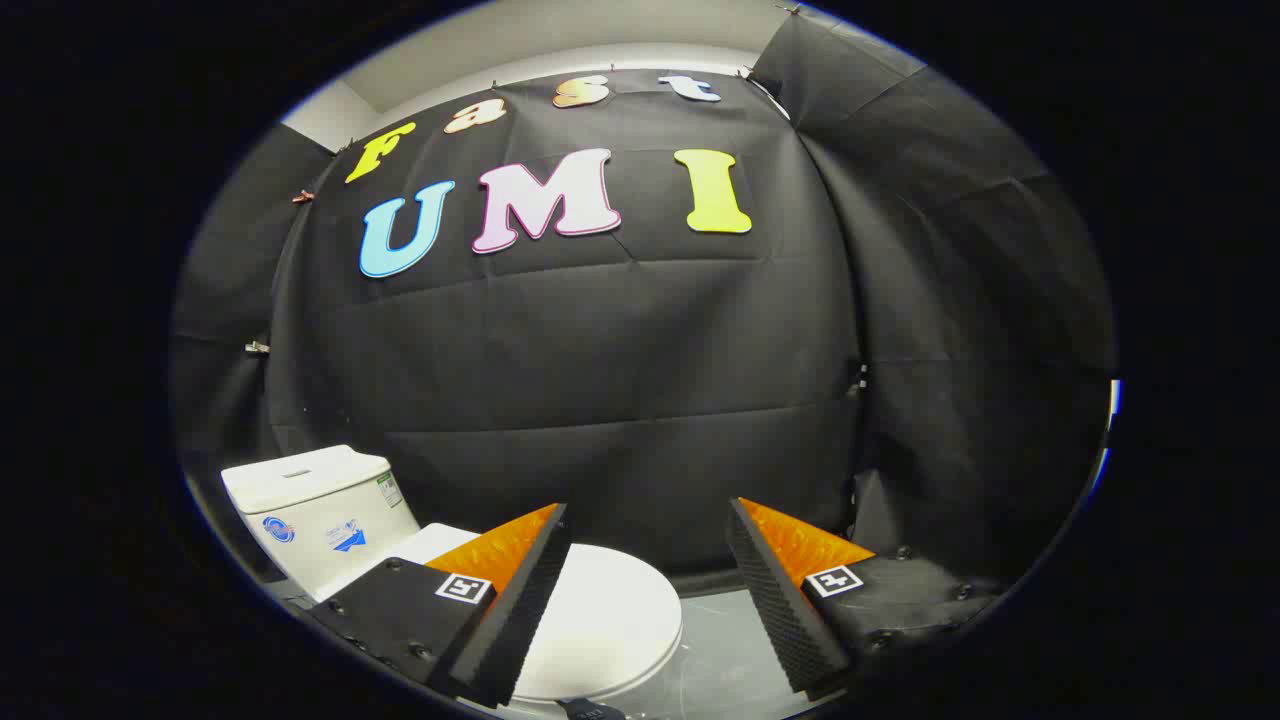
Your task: Open the toilet lid.
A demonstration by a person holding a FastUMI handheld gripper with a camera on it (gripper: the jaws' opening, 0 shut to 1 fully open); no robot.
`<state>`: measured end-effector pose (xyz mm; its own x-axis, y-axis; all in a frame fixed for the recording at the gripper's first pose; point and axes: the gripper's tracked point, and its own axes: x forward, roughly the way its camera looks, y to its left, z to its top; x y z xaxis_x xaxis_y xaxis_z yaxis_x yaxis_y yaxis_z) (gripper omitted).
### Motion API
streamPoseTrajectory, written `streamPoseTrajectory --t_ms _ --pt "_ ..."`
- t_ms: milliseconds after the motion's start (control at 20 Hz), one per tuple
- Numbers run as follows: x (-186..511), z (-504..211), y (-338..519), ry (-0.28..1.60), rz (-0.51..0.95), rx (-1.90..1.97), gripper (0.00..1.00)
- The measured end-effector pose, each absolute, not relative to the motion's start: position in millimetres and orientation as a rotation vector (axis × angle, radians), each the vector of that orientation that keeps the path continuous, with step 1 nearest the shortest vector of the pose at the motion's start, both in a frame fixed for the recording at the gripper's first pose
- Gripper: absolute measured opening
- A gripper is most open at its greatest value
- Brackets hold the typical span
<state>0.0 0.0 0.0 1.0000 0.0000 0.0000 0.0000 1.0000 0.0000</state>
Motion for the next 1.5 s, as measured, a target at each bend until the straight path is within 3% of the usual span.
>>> streamPoseTrajectory --t_ms 1500 --pt "0.9 -11.1 10.9 0.046 0.044 -0.015 0.98"
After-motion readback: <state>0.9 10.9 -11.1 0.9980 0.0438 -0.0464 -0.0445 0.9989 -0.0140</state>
